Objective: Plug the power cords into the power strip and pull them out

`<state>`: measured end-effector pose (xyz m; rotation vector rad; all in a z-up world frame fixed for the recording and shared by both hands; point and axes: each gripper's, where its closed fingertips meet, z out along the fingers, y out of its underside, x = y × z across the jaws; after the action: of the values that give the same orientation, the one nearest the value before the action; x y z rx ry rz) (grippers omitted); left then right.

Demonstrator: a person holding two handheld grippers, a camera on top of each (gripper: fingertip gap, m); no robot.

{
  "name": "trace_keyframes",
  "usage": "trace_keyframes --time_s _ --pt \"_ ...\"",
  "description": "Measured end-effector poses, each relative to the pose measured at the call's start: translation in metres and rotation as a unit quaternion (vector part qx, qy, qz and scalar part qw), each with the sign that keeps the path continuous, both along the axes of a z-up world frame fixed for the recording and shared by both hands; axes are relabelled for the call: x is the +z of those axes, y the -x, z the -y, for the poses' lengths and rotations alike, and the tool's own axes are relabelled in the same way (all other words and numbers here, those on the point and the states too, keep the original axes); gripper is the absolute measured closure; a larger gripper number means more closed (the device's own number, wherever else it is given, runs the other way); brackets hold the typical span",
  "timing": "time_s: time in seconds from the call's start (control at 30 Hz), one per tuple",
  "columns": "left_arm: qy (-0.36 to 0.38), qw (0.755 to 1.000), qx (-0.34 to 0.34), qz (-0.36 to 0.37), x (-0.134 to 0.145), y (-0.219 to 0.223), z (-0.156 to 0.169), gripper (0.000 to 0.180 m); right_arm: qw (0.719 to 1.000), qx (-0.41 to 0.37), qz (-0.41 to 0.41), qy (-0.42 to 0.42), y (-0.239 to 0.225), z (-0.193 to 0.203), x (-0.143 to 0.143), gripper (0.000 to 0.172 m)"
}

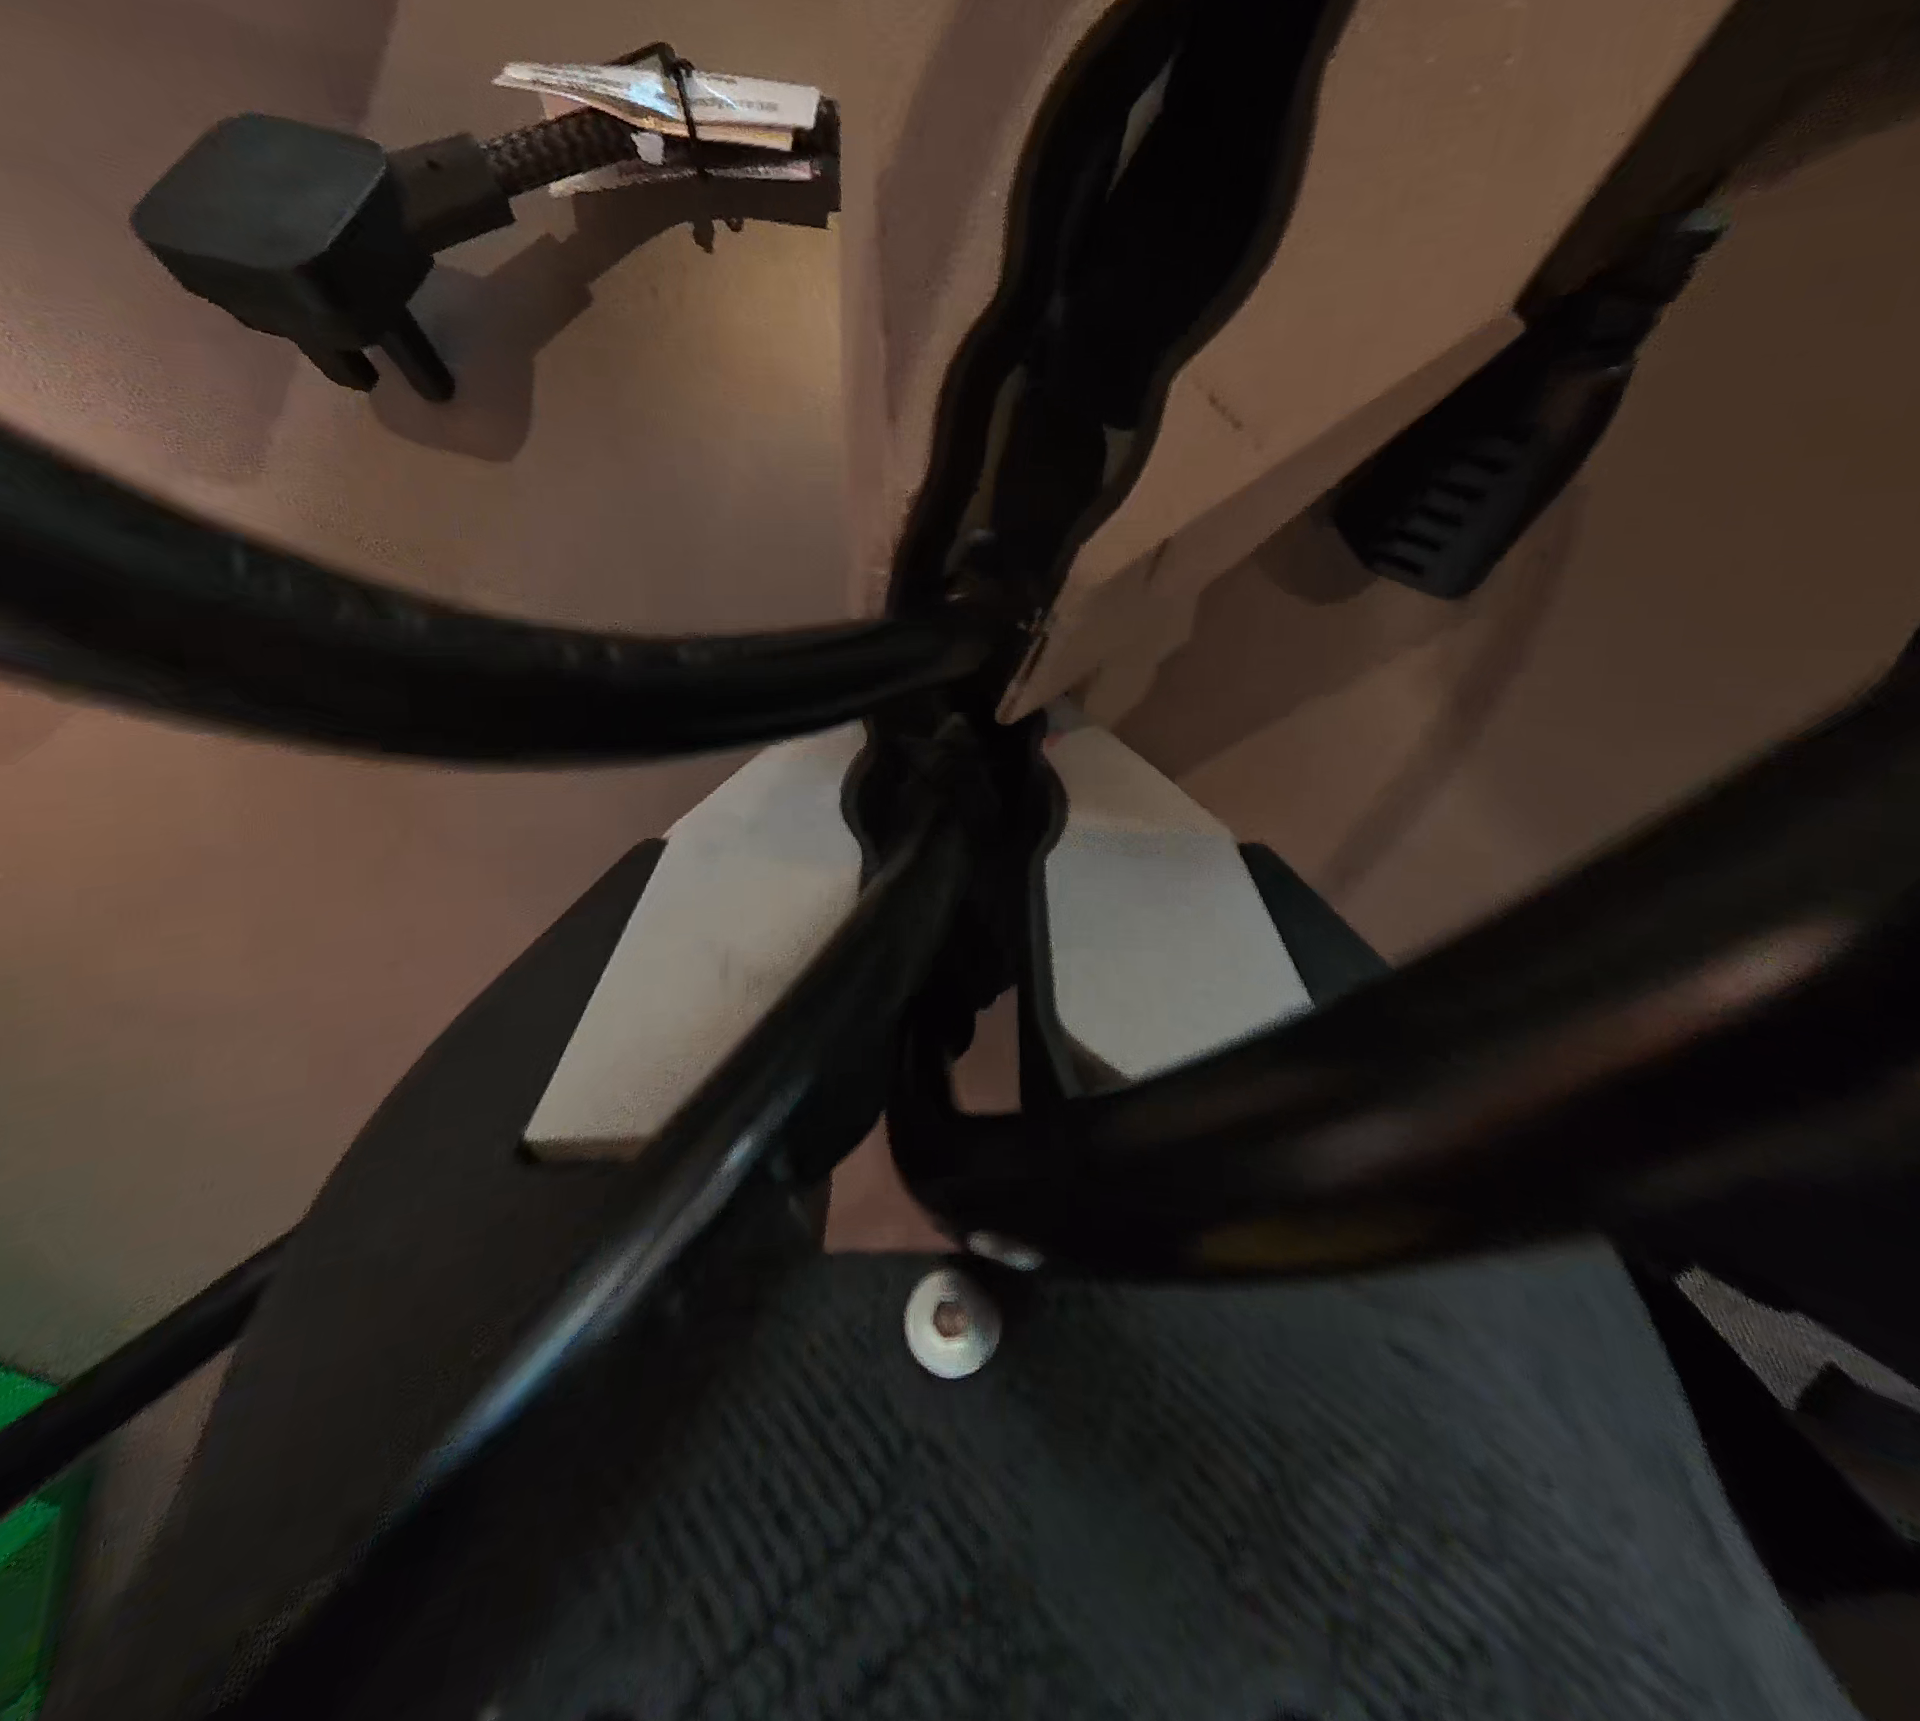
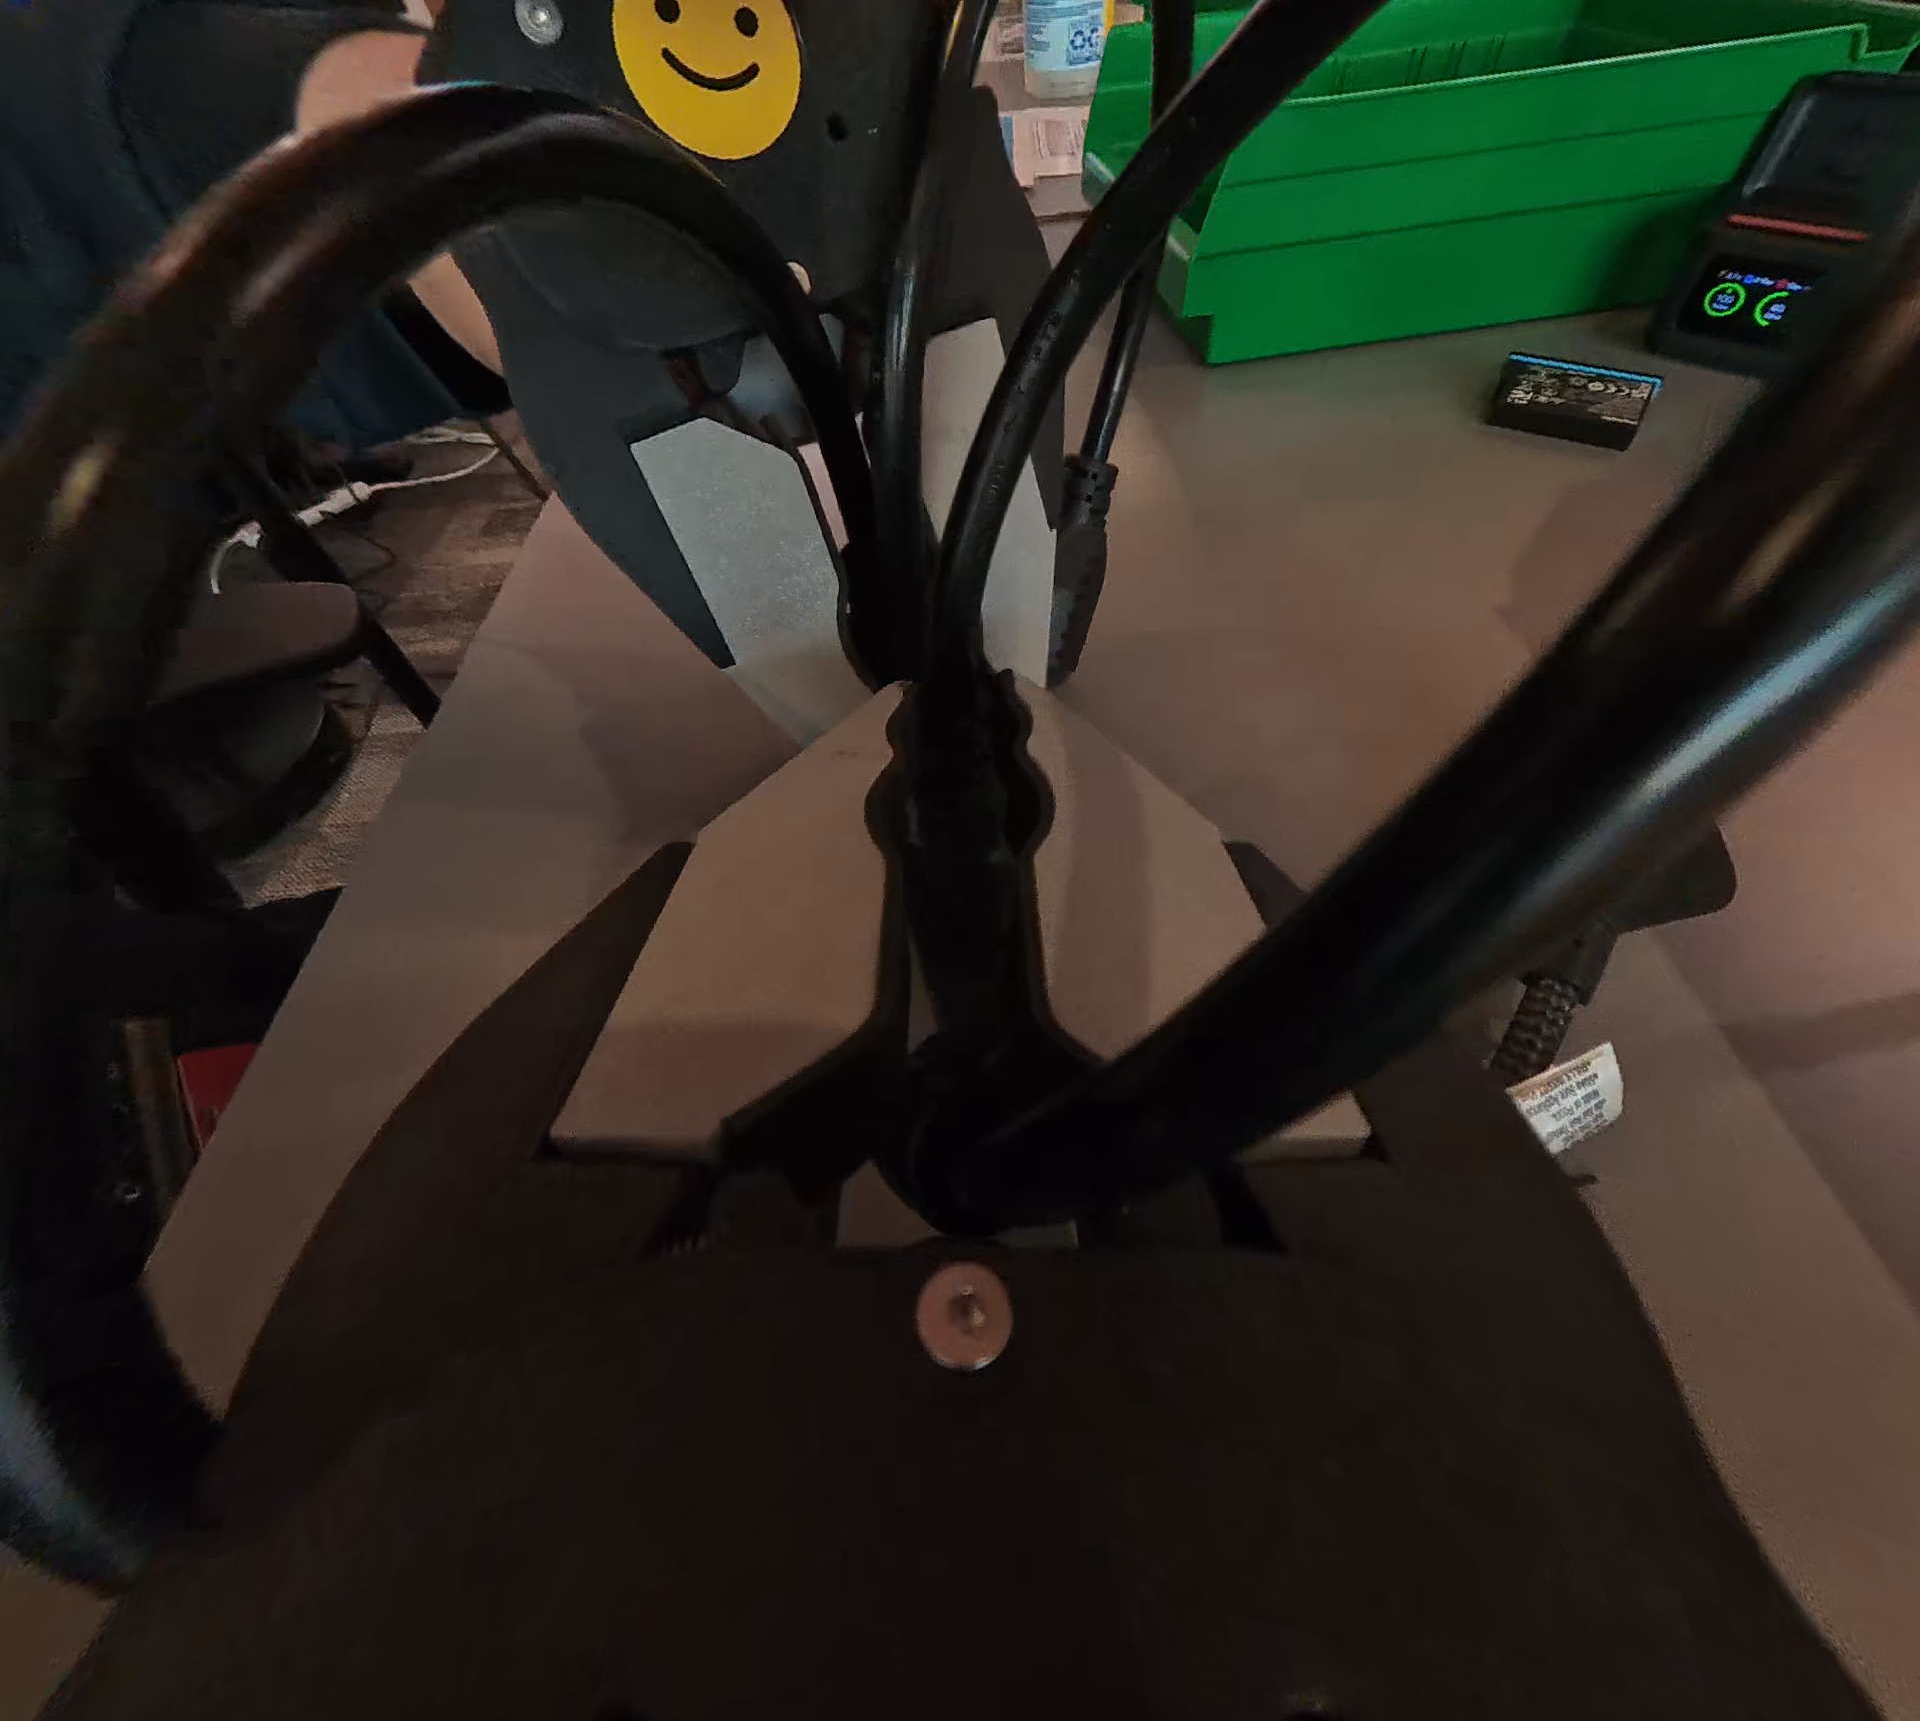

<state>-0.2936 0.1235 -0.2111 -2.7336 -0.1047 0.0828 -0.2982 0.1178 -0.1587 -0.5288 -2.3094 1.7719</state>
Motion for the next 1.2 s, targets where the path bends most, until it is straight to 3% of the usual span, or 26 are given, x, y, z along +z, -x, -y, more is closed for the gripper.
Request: trace_keyframes --time_s 0.13,0.23,0.47,0.57,0.8,0.93,1.2 --pt "0.023 1.0 -0.002 0.011 0.0 -0.002 0.002 0.16 1.0 0.0 0.002 -0.003 -0.001 0.003 0.003 0.162" --pt "0.026 1.0 -0.005 0.011 0.0 -0.006 -0.003 0.16 0.994 0.016 0.042 0.095 -0.002 0.009 0.031 0.169" --pt "0.022 1.0 0.017 0.004 0.0 -0.002 -0.005 0.161 0.998 0.01 0.008 0.061 0.003 0.003 0.029 0.168" --pt "0.017 1.0 0.019 0.007 0.0 -0.002 -0.006 0.16 0.996 0.034 0.047 0.07 0.001 -0.002 0.027 0.166" --pt "-0.009 1.0 0.018 0.014 0.0 -0.002 -0.008 0.16 0.998 0.053 0.035 0.001 -0.006 -0.019 0.006 0.166" --pt "0.0 1.0 0.015 0.013 0.0 -0.002 -0.007 0.16 0.997 0.052 0.043 -0.043 -0.004 -0.02 -0.012 0.158" --pt "0.012 1.0 0.018 0.014 0.0 -0.001 -0.004 0.16 0.998 0.035 0.039 -0.04 -0.003 -0.016 -0.011 0.162"
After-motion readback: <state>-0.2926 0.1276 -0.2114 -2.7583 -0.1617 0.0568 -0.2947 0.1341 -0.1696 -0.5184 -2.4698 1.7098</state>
